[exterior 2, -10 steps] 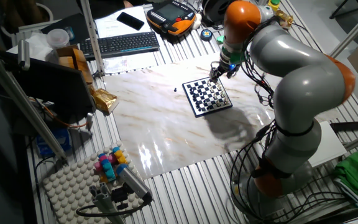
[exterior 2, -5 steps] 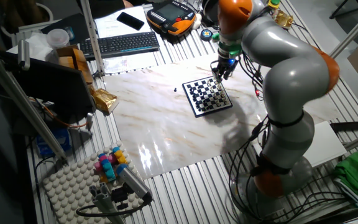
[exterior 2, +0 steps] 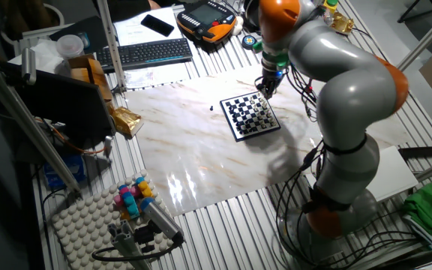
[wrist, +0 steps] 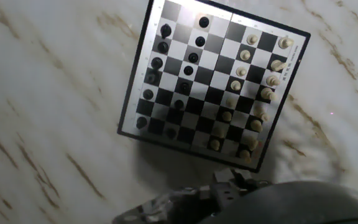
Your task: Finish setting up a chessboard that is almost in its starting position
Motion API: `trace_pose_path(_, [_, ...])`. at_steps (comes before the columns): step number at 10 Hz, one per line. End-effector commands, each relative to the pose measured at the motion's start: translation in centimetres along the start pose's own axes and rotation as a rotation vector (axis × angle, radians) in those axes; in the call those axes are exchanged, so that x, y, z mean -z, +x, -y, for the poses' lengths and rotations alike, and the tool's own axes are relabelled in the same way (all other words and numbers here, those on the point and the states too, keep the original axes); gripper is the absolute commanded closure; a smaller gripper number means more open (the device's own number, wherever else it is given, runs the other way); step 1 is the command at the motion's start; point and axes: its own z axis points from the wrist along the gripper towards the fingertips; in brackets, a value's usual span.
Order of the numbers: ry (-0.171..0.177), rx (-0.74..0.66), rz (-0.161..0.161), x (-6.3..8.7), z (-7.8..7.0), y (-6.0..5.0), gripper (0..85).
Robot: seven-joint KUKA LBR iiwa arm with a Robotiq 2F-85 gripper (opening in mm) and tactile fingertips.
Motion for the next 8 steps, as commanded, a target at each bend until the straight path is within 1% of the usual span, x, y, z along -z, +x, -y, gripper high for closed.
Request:
trace_pose_path(1, [-0.005,-0.020,0.032,0.00,-0.01,-0.01,84.3])
trace_pose_path(2, [-0.031,-0.047,0.018,0.00,-0.01,-0.01,84.3])
trace_pose_path(3, [-0.069,-0.063,0.008,0.00,-0.01,-0.01,84.3])
trace_pose_path(4, [-0.076,-0.055,-0.029,0.00,-0.01,-0.01,84.3])
trace_pose_path(5, [-0.073,-0.068,-0.059,0.00,-0.01,-0.01,84.3])
trace_pose_path(6, [-0.052,-0.096,-0.036,0.00,-0.01,-0.01,84.3])
trace_pose_path(7, [-0.010,-0.120,0.008,0.00,-0.01,-0.01,84.3])
trace_pose_path(8, [0.003,-0.144,0.024,0.00,-0.01,-0.01,84.3])
